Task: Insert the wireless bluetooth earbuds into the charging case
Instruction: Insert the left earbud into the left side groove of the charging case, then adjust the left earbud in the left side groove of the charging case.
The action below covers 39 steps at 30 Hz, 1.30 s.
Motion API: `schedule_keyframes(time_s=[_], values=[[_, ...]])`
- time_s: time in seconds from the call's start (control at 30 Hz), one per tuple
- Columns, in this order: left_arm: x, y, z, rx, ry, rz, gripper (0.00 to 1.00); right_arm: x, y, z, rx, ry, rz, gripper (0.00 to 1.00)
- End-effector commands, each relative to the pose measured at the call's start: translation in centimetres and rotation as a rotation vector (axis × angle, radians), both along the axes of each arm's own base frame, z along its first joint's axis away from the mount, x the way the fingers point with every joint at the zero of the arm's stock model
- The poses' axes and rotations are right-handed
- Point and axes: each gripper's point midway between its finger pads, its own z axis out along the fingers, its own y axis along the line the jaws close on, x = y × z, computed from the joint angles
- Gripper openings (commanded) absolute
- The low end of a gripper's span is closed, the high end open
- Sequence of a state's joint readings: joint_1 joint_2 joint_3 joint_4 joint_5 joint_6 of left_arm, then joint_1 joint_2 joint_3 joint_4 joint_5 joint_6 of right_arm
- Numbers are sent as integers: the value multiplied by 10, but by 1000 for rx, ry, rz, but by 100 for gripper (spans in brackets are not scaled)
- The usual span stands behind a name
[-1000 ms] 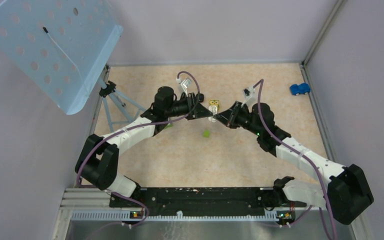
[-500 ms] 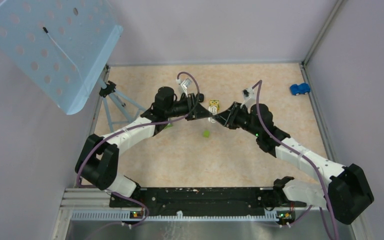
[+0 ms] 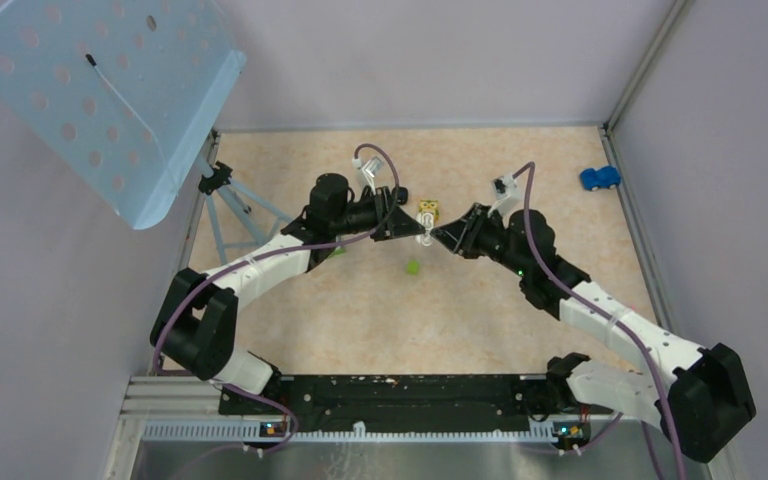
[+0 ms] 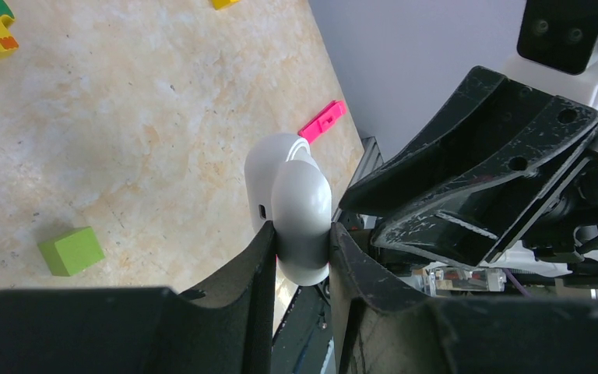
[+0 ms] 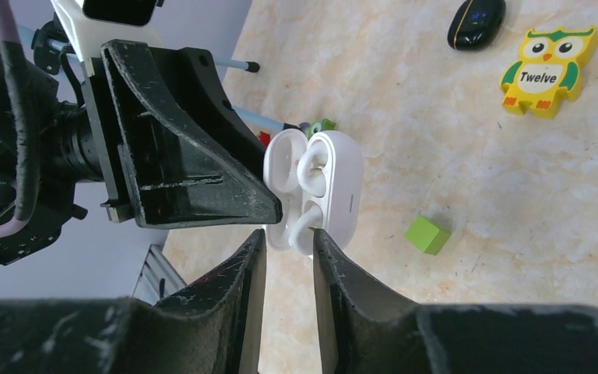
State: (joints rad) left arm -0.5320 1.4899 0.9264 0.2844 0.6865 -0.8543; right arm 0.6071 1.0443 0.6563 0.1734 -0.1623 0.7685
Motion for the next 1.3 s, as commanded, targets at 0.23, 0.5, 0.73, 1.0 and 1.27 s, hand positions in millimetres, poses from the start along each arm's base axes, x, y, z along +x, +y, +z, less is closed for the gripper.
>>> schedule_keyframes(time_s=[0.23,0.5,0.73,1.0,1.27], values=[[3,-3,12,-24,-53,-8,0,-4,6,23,8,-67,43,12],[4,-4,12,-24,-52,-8,0,-1,13,25,0,-65,68,19],[4,-4,11,-23,-51,-7,0,4,14,27,-5,-59,52,21],[5,-5,12,-25,-52,-11,0,8,15,16,-46,-21,40,23],[4,-5,13,-26,-53,-14,0,10,12,9,-84,7,12,21]])
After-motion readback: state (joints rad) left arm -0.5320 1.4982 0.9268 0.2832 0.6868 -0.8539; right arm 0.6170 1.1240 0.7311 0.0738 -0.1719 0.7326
